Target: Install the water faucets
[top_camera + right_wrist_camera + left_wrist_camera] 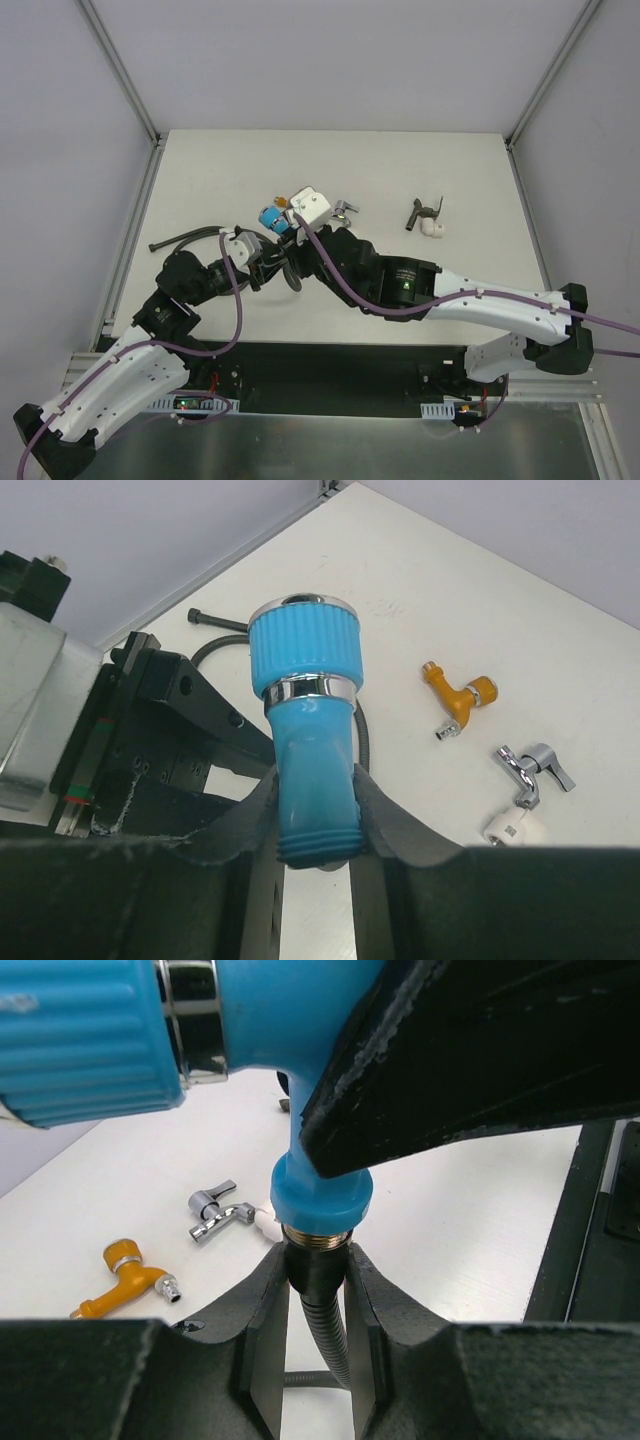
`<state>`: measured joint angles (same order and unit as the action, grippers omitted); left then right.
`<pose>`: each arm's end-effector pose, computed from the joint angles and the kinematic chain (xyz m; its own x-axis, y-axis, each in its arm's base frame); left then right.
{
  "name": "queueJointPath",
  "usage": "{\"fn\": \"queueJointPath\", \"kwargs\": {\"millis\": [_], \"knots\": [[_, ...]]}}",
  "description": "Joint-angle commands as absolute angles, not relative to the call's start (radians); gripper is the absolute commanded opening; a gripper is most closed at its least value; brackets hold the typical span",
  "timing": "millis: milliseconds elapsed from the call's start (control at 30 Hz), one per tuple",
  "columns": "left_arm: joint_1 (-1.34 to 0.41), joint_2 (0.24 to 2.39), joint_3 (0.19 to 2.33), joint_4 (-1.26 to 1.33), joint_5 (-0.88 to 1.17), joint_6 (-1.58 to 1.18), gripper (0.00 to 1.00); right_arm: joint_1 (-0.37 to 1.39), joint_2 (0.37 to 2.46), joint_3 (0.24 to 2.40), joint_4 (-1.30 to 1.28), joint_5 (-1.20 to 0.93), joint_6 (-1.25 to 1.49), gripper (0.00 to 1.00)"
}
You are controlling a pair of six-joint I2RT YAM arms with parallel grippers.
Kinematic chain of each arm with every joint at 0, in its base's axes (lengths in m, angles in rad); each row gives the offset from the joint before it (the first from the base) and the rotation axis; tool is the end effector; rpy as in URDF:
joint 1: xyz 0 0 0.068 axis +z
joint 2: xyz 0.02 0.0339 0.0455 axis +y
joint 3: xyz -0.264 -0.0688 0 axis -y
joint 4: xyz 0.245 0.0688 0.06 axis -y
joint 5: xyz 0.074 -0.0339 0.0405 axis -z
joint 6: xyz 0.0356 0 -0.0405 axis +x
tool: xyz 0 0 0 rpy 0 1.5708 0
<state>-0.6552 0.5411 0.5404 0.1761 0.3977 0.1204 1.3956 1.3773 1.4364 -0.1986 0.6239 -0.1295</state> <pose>0.1057 -0.0986 0.3279 0.2412 -0.0457 -0.9694 0.8413 0.5078 0.1854 0.0749 0.3038 0.4326 0.0661 -0.2276 -0.9715 -0.6956 0.6875 -0.2084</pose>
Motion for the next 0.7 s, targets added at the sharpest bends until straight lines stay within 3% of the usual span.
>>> {"fn": "queueJointPath", "kwargs": {"millis": [0, 400, 667], "knots": [[-0.667, 0.541, 0.535, 0.293, 0.316, 0.112, 0.00, 1.391, 1.400, 1.466, -0.212, 0.696, -0.110, 0.02], [-0.695, 0.531, 0.503, 0.322, 0.183, 0.133, 0.00, 1.393, 1.463, 1.528, -0.272, 0.735, -0.046, 0.03], [-0.695, 0.531, 0.505, 0.321, 0.192, 0.114, 0.00, 1.394, 1.431, 1.494, -0.236, 0.724, -0.041, 0.31]]}}
